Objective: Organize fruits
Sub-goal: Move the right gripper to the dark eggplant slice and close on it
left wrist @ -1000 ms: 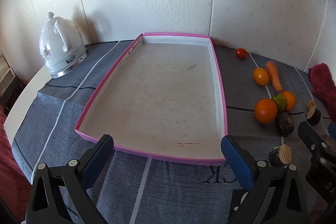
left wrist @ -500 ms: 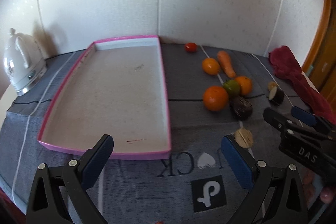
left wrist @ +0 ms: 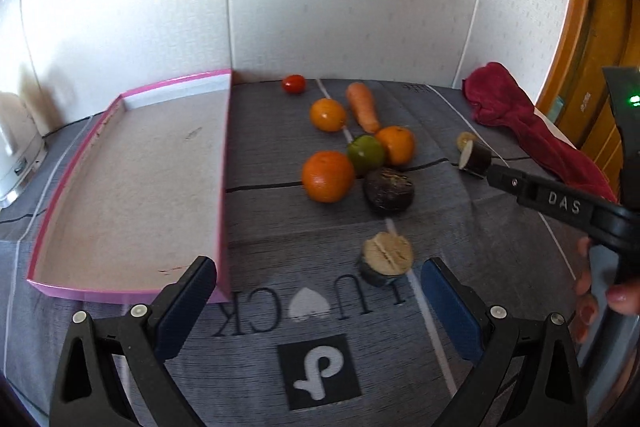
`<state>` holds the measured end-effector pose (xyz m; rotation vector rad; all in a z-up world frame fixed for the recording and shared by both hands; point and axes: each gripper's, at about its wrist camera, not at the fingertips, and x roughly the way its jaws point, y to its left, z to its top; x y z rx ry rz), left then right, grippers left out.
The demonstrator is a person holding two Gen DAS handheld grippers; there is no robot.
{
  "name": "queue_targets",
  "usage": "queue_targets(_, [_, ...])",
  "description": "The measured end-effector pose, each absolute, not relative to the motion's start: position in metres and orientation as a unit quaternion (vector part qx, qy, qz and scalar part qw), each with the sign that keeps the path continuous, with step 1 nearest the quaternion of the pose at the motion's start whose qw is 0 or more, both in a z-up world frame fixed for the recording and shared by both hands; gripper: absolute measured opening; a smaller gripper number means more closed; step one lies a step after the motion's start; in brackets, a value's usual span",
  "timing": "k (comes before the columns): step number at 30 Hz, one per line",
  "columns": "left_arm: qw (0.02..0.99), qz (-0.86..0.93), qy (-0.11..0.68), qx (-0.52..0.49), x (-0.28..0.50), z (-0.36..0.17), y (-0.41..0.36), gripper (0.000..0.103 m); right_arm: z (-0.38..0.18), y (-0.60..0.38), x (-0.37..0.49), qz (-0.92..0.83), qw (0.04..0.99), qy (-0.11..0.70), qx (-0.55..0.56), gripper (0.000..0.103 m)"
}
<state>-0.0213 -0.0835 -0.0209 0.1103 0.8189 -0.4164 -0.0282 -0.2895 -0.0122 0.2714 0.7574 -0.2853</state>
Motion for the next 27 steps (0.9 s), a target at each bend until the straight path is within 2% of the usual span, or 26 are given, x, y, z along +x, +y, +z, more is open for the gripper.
queue_targets(7, [0.899,-0.208,0.383,0.051,-0.023,-0.022,-0.095,0.102,-0.014,-0.303,-0.016,-0.143,0.908,0.364,0.149,0.071])
queue_targets(11, [0.904,-0.211,0.364,0.079,-0.028,-0.024,-0.104,0.100,-0.016,-0.304,-0.005,-0.135,0.907,0.364,0.161,0.061])
queue_targets(15, [0.901,-0.210,0.368,0.091,-0.025,-0.029,-0.106,0.090,-0.018,-0.302,0.006,-0.143,0.905,0.368,0.160,0.056])
queue_targets(19, [0.902,-0.217,0.362,0.095,-0.027,-0.030,-0.108,0.088,-0.023,-0.303,0.012,-0.142,0.901,0.373,0.169,0.045])
queue_targets(20, [0.900,-0.221,0.364,0.093,-0.026,-0.030,-0.108,0.088,-0.024,-0.302,0.013,-0.142,0.901,0.374,0.170,0.040])
queue_targets(22, [0.898,-0.225,0.367,0.093,-0.025,-0.032,-0.110,0.084,-0.026,-0.300,0.013,-0.141,0.902,0.375,0.163,0.035])
queue_targets(27, [0.893,-0.229,0.376,0.094,-0.020,-0.039,-0.113,0.076,-0.025,-0.296,0.010,-0.139,0.905,0.373,0.152,0.034])
